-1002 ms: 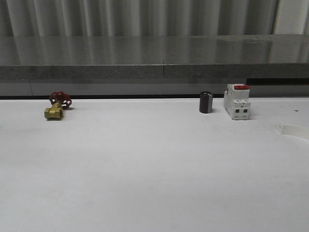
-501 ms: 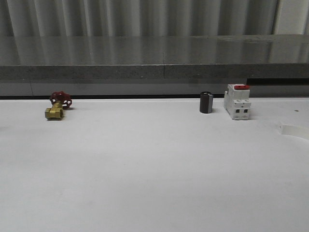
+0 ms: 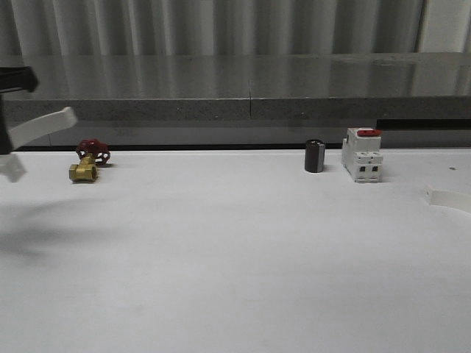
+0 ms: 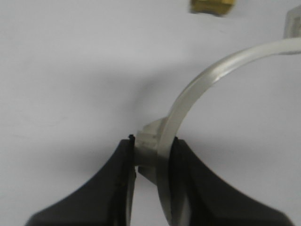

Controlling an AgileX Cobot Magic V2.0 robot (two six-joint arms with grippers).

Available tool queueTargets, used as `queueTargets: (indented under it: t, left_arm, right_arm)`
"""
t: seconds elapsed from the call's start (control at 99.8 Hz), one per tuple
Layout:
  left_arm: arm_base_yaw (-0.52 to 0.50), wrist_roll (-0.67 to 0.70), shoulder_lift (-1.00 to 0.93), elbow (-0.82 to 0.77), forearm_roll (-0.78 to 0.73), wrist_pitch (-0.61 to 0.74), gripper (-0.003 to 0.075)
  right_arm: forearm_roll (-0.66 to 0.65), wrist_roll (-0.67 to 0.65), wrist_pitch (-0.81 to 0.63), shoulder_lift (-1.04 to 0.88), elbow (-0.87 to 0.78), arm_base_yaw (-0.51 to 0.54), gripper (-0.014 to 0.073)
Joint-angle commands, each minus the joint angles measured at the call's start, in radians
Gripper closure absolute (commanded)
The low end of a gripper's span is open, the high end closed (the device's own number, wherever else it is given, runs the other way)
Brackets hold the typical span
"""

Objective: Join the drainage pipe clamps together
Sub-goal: 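Grasp the white half pipe clamp by its tab with the left gripper, then carry the clamp half toward the table center and lower it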

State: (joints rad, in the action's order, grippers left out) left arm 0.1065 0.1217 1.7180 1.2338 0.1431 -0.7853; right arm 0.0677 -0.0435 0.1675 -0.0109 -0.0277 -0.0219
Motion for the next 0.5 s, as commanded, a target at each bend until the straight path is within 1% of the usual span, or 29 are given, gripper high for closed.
queueTargets:
  t: [0.0,0.1,0.17,0.32,0.491]
  left_arm:
    - [0.093,0.087,-0.041,0.02,0.008,0.064,0.074]
    - [0.194,0.149,-0.018,0.022,0.003,0.095,0.074]
    - [0.247,0.206,0.003,0.022,-0.02,0.115,0.074]
    - [0.329,0.345,0.049,0.022,-0.084,0.138,0.074]
    - [0.409,0.428,0.103,0.026,-0.086,0.214,0.074]
  right_arm:
    - [-0.012,0.01,-0.078,-0.02,0.015,0.0,0.0711]
    - [-0.012,0.01,-0.078,-0.02,0.015,0.0,0.0711]
    - [-0.012,0.01,-0.078,-0.02,0.015,0.0,0.0711]
    - [-0.012,0.01,-0.078,-0.02,0.015,0.0,0.0711]
    - [-0.012,0.01,-0.078,-0.02,0.015,0.0,0.0711]
